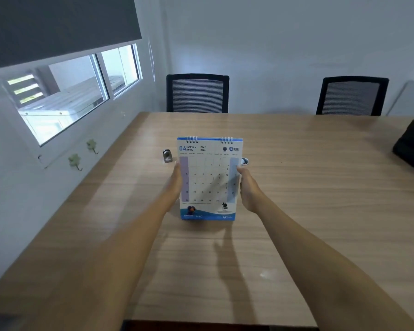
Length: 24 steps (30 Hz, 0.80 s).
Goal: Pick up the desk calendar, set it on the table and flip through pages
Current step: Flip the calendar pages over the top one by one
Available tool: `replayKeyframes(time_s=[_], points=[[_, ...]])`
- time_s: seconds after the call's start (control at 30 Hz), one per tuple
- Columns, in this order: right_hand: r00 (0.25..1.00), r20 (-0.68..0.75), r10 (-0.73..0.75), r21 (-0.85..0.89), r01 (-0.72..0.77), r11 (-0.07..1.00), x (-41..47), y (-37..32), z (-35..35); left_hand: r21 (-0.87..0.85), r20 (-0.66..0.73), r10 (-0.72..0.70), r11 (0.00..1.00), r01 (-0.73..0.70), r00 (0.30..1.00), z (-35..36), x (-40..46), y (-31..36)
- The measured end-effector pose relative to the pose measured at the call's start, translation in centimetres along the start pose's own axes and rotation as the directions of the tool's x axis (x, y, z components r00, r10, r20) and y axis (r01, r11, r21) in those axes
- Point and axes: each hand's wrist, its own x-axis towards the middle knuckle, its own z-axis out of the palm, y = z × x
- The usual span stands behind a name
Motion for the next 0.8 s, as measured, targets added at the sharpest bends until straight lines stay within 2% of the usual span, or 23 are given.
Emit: replayKeyframes(time_s=[0.07,0.17,0.3,0.4,0.5,0.6,0.67,0.8], points=[[0.998,0.057,-0.012,0.028,0.011,1.0,-0.5,0.5,0.0,-0.051,0.028,-0.019,0.999,0.02,0.999,0.3,-0.6,-0.4],[0.993,0.104,-0.06,0.005,0.06,0.998,-1.4,0.5,-0.2,-0.087,-0.003,-0.085,0.993,0.084,0.996,0.2,-0.6,-1.2],[0.987,0.14,-0.075,-0.045,0.082,0.996,-2.3,0.5,-0.6,-0.073,-0.022,-0.131,0.989,0.13,0.991,0.2,-1.0,-1.0],[0.993,0.115,-0.03,-0.184,0.051,0.982,-2.7,0.5,-1.1,-0.01,-0.128,-0.171,0.985,0.172,0.977,-0.2,-1.0,-0.8],[0.999,0.029,-0.017,-0.281,0.025,0.959,-2.9,-0.2,-1.8,0.002,-0.268,-0.194,0.979,0.202,0.944,-1.7,-0.8,-0.6],[0.999,-0.032,0.003,-0.166,-0.008,0.986,-3.3,-1.4,-2.5,-0.038,-0.296,-0.202,0.979,0.199,0.933,-3.2,-1.0,0.6],[0.999,0.028,0.018,-0.03,-0.018,0.999,-3.8,-2.4,-2.8,-0.094,-0.217,-0.214,0.976,0.198,0.952,-3.8,-1.2,2.0],[0.985,0.145,-0.089,0.2,0.059,0.978,-4.2,-5.5,-2.6,-0.265,-0.112,-0.19,0.952,0.155,0.975,-5.2,-1.2,5.4]])
